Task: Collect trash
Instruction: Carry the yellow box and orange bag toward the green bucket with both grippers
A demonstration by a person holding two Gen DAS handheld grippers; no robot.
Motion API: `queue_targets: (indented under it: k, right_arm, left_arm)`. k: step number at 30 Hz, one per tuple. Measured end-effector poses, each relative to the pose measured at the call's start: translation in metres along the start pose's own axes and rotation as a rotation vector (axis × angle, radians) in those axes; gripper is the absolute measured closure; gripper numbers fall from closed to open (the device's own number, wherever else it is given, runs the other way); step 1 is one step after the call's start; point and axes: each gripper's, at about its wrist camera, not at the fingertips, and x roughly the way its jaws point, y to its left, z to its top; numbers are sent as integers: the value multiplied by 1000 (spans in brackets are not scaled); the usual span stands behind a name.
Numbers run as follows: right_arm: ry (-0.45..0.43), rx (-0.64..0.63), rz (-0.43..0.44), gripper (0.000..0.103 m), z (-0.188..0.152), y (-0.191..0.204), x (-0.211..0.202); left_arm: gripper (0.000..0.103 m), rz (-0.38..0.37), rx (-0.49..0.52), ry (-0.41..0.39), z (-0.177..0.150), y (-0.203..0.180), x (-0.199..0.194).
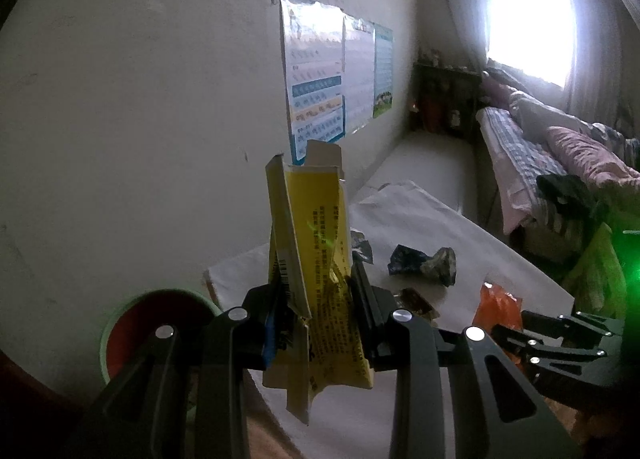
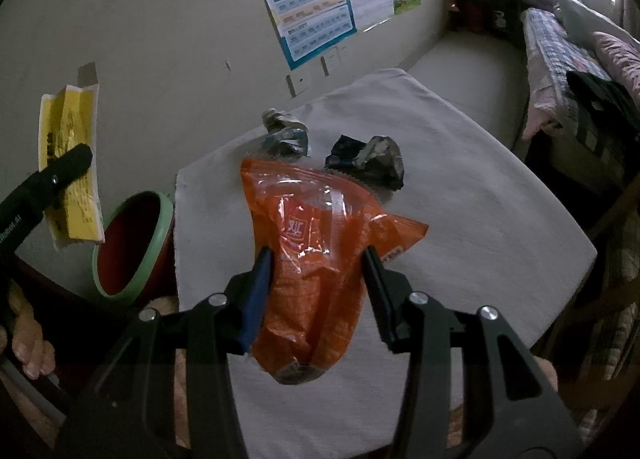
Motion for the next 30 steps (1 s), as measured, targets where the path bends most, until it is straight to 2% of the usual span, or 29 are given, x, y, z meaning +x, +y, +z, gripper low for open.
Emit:
queue_targets:
  k: [17,30]
  right_arm:
    - [37,-50,6,58,3,26,12]
    - [74,-129,55,58,5,71,34]
  left_arm:
    - [73,15,-55,-6,-5,29,0]
    - [73,127,-133,63,-28,88,14]
